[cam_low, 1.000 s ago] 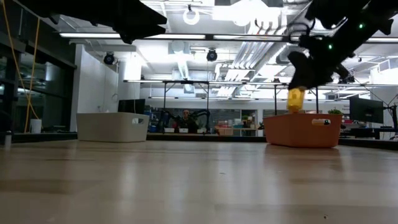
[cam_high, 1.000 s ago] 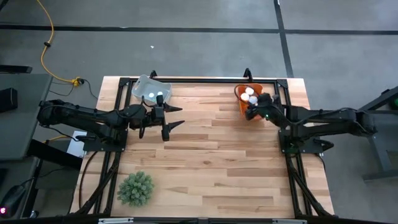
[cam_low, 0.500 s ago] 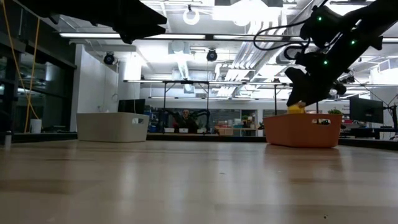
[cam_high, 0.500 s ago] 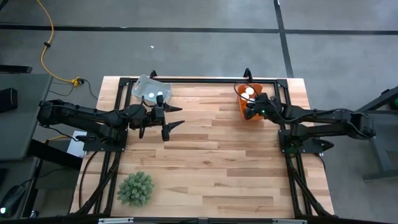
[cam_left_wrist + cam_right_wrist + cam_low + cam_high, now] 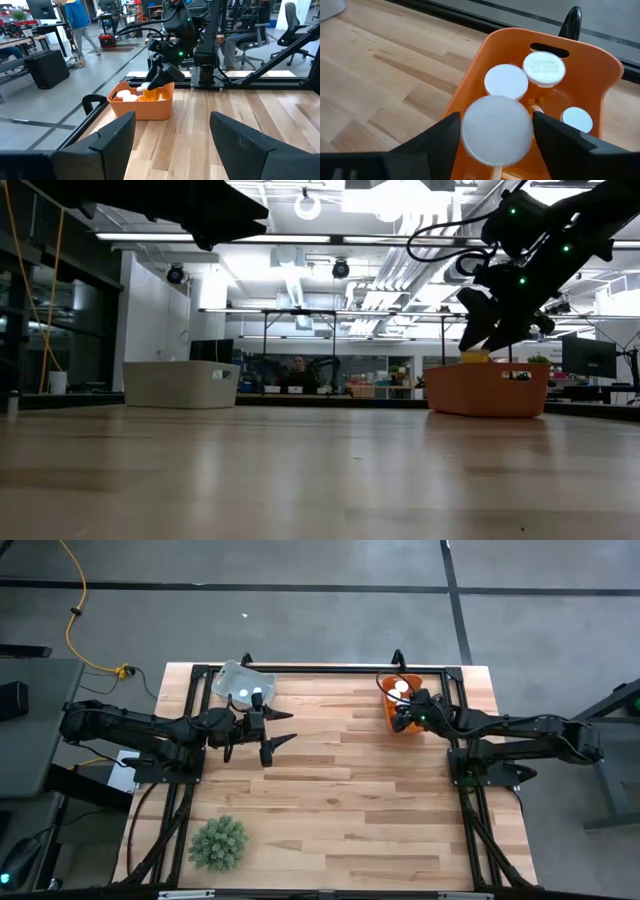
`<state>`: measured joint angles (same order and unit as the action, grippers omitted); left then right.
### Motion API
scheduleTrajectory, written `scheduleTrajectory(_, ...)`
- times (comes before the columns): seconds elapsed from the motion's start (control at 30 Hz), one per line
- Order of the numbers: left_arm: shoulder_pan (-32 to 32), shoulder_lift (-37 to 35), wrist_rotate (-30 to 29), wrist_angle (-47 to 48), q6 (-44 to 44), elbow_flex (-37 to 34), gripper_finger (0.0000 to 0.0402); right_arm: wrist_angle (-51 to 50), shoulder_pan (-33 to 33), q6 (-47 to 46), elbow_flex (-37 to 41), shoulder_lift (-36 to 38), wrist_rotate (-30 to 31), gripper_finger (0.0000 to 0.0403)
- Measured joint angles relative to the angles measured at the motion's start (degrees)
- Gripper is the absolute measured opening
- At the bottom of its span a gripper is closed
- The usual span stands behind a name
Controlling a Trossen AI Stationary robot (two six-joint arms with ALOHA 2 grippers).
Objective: Pick and place medicine bottles into bin by pill shape (circle, oval)
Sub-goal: Put the orange capsule bottle into the orange bin, then return to Home Position
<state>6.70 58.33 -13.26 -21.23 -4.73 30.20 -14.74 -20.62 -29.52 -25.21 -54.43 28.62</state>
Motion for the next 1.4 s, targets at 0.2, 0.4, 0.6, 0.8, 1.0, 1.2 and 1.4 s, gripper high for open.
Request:
scheduleTrajectory(0.2, 0.0, 0.0, 0.0, 0.0, 0.0, 0.0, 0.0245, 0.0, 0.0, 1.3, 0.0, 0.0, 0.0, 0.0270)
scheduleTrajectory(0.4, 0.0, 0.0, 0.0, 0.0, 0.0, 0.0, 0.0245, 2.1, 0.0, 5.5, -0.4, 0.8, 0.1, 0.0272)
scheduleTrajectory(0.6, 0.0, 0.0, -1.1, 0.0, 0.0, 0.0, 0.0245, 20.0, 5.1, 17.2, -0.2, 2.5, -5.9, 0.0272)
scheduleTrajectory(0.8, 0.0, 0.0, -1.1, 0.0, 0.0, 0.0, 0.0245, 40.4, 12.1, 28.0, 3.2, 1.5, -21.5, 0.0272)
scheduleTrajectory(1.0, 0.0, 0.0, -1.1, 0.0, 0.0, 0.0, 0.0245, 44.3, 14.5, 29.8, 3.5, 1.5, -22.3, 0.0272)
scheduleTrajectory(1.2, 0.0, 0.0, -1.4, 0.0, 0.0, 0.0, 0.0245, 44.0, 14.4, 28.8, 3.5, 1.5, -22.3, 0.0272)
scheduleTrajectory(1.4, 0.0, 0.0, -1.5, 0.5, 0.0, 0.0, 0.0245, 41.2, 14.3, 27.1, 3.5, 1.5, -22.3, 0.0272)
